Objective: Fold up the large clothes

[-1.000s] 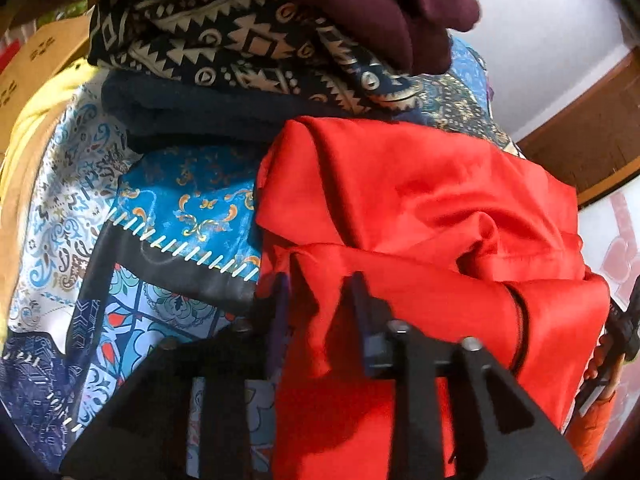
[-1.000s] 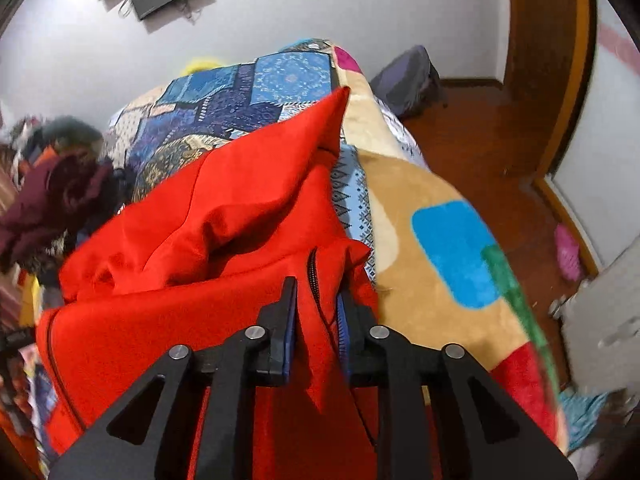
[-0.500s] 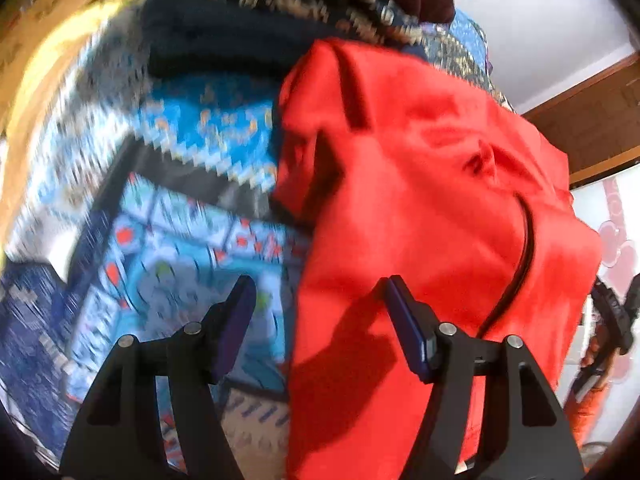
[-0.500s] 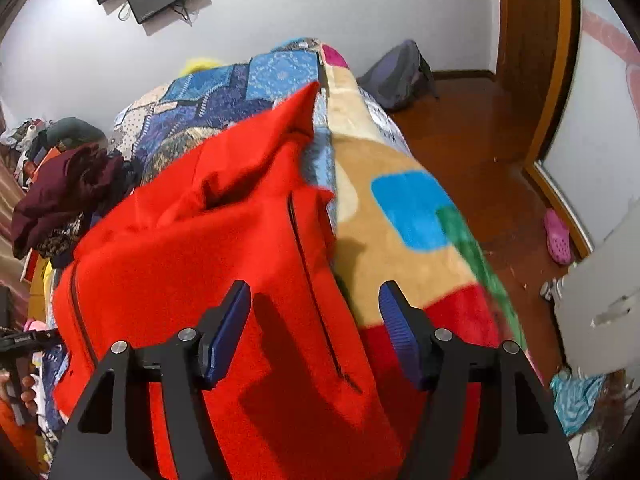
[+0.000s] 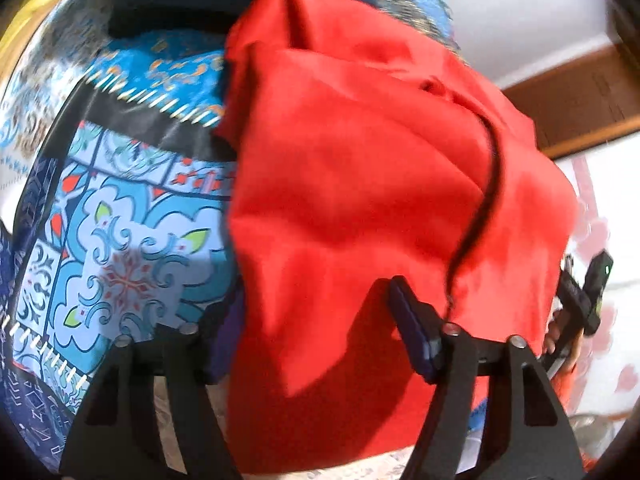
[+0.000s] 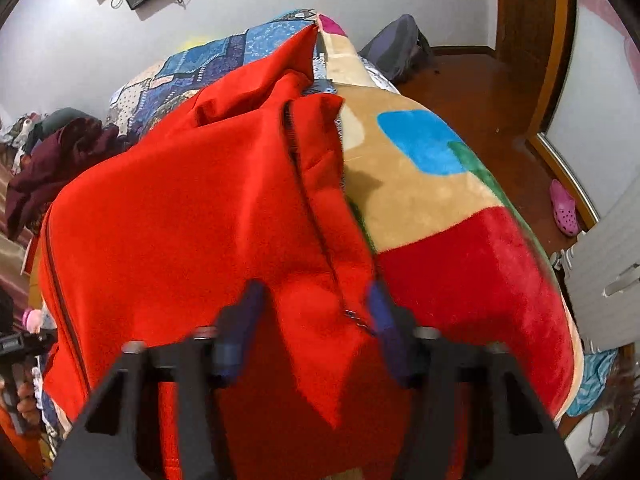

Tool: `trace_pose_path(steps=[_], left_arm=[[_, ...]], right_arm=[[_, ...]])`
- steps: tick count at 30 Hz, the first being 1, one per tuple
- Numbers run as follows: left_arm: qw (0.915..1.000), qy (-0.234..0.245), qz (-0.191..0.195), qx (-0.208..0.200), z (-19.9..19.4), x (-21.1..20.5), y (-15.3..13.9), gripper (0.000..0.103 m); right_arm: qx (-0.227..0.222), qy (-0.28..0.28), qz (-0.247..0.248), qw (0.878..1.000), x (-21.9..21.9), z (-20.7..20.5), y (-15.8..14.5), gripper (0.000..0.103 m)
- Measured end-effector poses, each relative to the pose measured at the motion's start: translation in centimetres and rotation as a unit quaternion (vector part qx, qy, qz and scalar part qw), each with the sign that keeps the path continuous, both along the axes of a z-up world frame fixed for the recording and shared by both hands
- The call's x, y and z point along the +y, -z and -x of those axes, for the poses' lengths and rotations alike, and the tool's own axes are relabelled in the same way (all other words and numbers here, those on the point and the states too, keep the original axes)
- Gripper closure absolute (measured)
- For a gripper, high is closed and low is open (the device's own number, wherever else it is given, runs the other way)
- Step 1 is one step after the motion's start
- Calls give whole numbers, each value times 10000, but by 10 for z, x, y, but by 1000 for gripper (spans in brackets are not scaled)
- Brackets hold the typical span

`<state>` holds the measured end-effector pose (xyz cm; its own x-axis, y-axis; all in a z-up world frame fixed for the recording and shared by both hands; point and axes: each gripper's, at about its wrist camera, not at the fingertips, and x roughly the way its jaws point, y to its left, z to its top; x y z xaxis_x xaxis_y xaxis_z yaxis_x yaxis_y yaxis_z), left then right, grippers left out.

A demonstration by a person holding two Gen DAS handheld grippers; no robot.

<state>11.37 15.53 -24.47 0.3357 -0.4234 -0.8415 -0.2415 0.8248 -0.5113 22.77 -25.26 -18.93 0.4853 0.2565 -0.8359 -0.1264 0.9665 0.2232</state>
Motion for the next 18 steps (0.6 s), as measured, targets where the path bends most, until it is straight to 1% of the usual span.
trace_pose_path(steps=[1, 2, 3, 4, 6, 8, 9, 10, 11, 12, 14, 15, 18], left_arm=[[9999, 77, -63, -76, 0, -6, -4, 55], [9997, 145, -104, -147, 1, -10, -9, 71], [9994, 239, -127, -232, 2, -15, -15, 80], [9991, 279, -136, -281, -5, -17, -19, 94], [9977, 327, -272, -525, -4, -25, -33, 97], [9956, 306, -363, -803, -10, -27, -48, 99], [9939, 260, -348, -1019, -9, -27, -62, 99], [9926, 225, -311, -1151, -18, -29, -71, 99], [9912, 192, -282, -1279, -17, -27, -81, 99], [9886, 147, -282, -1469, -16, -27, -96, 99], [9845, 99, -281, -1726, -15, -25, -116, 99], [9810, 59, -276, -1918, -13, -25, -130, 99], [9726, -50, -240, -2313, -1, -15, -157, 99]], right_arm=[[53, -25, -141, 9999, -2, 0, 1, 80], [92, 11, -265, 9996, -5, 0, 0, 82], [94, 32, -384, 9992, -8, 1, -2, 88], [105, 30, -480, 9988, -10, 1, -3, 89], [88, 45, -676, 9977, -11, 3, -10, 90], [-36, 37, -756, 9971, -11, 6, -19, 90], [-161, 42, -832, 9964, -12, 8, -30, 90], [-250, 34, -899, 9956, -13, 10, -37, 91], [-359, 19, -988, 9945, -14, 12, -47, 91], [-511, -6, -1096, 9927, -15, 14, -61, 91], [-760, -75, -1231, 9895, -13, 16, -82, 91], [-898, -142, -1290, 9875, -12, 17, -94, 91], [-1250, -240, -1286, 9835, -6, 20, -121, 91]])
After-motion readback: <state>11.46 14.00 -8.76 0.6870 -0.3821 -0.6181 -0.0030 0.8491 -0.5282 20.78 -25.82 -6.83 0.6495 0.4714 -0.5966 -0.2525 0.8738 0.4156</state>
